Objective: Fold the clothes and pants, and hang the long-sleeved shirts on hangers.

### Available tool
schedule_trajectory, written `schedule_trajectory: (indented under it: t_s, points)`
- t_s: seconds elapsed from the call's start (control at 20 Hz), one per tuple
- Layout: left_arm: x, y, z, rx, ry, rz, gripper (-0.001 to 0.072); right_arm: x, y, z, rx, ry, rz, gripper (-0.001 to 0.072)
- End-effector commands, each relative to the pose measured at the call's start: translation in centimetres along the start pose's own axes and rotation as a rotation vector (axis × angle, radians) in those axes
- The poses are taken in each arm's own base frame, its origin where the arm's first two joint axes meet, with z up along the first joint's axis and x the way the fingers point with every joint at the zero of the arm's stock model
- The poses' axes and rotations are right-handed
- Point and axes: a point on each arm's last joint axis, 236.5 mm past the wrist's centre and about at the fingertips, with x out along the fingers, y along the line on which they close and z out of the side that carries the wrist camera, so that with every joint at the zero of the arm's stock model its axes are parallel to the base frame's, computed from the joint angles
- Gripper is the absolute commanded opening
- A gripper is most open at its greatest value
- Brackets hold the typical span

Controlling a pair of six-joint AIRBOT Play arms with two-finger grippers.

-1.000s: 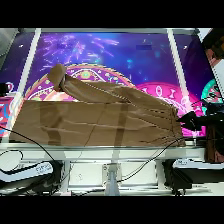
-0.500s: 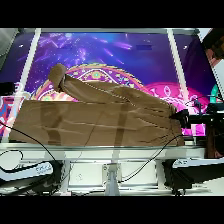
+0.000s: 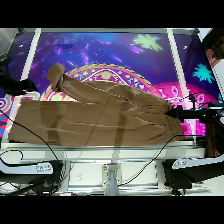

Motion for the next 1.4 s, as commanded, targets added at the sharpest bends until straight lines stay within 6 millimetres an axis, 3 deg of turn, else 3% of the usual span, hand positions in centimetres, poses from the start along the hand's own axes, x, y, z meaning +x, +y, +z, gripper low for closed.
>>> schedule_trajectory:
  t_s: [0.0, 0.15, 0.35, 0.45, 0.55, 0.65, 0.75, 0.85, 1.1, 1.35]
  points:
    - [4.1, -4.6, 2.0, -0.065, -0.026, -0.194, 0.0651, 0.4, 0.5, 0.0, -0.037, 0.007, 0.007, 0.0036]
    - [7.1, -5.9, 4.4, -0.033, -0.104, -0.162, 0.0651, 0.4, 0.5, 0.0, -0.037, 0.008, 0.007, 0.0036]
    - [8.0, -7.3, 10.8, 0.089, -0.379, -0.023, 0.0651, 0.4, 0.3, -0.1, -0.043, 0.014, 0.000, 0.0035]
    - [8.9, -7.8, 11.8, 0.228, -0.417, 0.076, 0.0651, 0.4, 0.1, -0.1, -0.043, 0.011, -0.009, 0.0035]
    - [10.3, -7.5, 11.3, 0.328, -0.384, 0.172, 0.0642, 0.4, -0.3, 0.3, -0.043, -0.004, -0.023, 0.0036]
    - [9.8, -6.0, 11.9, 0.208, -0.417, 0.229, 0.0636, 0.4, -0.5, 0.5, -0.044, -0.014, -0.034, 0.0036]
    - [8.3, -3.4, 13.2, -0.135, -0.507, 0.189, 0.0636, 0.4, -0.5, 0.5, -0.044, -0.014, -0.034, 0.0036]
    - [7.4, -0.2, 13.4, -0.328, -0.535, 0.176, 0.0641, 0.4, -0.6, 0.4, -0.045, -0.009, -0.038, 0.0035]
    - [7.3, 3.9, 12.8, -0.512, -0.524, 0.125, 0.0641, 0.3, -1.2, 0.3, -0.051, -0.002, -0.063, 0.0036]
    - [10.2, 4.1, 11.6, -0.572, -0.463, 0.095, 0.0641, 0.3, -1.9, 0.9, -0.052, -0.030, -0.092, 0.0036]
